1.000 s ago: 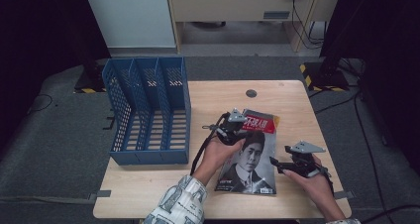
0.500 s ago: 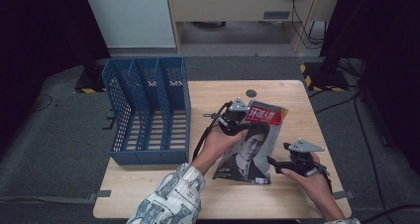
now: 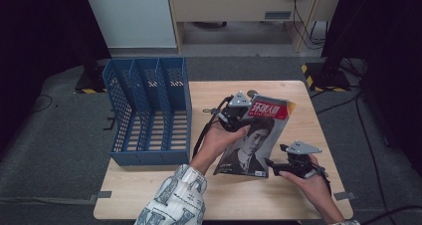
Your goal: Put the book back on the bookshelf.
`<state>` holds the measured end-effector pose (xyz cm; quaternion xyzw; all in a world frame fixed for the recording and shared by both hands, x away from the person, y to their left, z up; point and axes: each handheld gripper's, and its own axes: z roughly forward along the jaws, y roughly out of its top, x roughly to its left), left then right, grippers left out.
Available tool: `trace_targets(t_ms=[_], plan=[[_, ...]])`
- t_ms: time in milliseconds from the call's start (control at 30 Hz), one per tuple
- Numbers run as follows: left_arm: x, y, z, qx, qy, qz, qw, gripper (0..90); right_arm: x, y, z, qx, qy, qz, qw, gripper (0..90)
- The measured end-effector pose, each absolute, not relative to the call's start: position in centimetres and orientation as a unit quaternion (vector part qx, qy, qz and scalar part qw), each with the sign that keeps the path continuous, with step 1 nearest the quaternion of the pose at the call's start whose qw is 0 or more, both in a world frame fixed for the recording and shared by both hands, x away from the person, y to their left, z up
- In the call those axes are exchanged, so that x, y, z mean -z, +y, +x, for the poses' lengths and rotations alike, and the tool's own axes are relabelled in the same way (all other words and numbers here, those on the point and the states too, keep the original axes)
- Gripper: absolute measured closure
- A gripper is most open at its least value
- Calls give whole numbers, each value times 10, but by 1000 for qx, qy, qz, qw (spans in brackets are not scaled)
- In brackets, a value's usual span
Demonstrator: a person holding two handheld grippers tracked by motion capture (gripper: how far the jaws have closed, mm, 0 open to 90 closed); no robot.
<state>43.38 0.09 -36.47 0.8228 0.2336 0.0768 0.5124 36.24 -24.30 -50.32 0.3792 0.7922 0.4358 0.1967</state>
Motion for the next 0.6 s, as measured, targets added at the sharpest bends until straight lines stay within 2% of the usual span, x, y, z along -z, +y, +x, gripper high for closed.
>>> trace_targets(t_ms=[367, 600], plan=[[347, 6, 437, -89, 229, 815, 524, 863, 507, -239, 373, -432, 801, 376, 177, 169], [337, 3, 437, -86, 219, 812, 534, 864, 505, -235, 374, -429, 806, 366, 182, 178]])
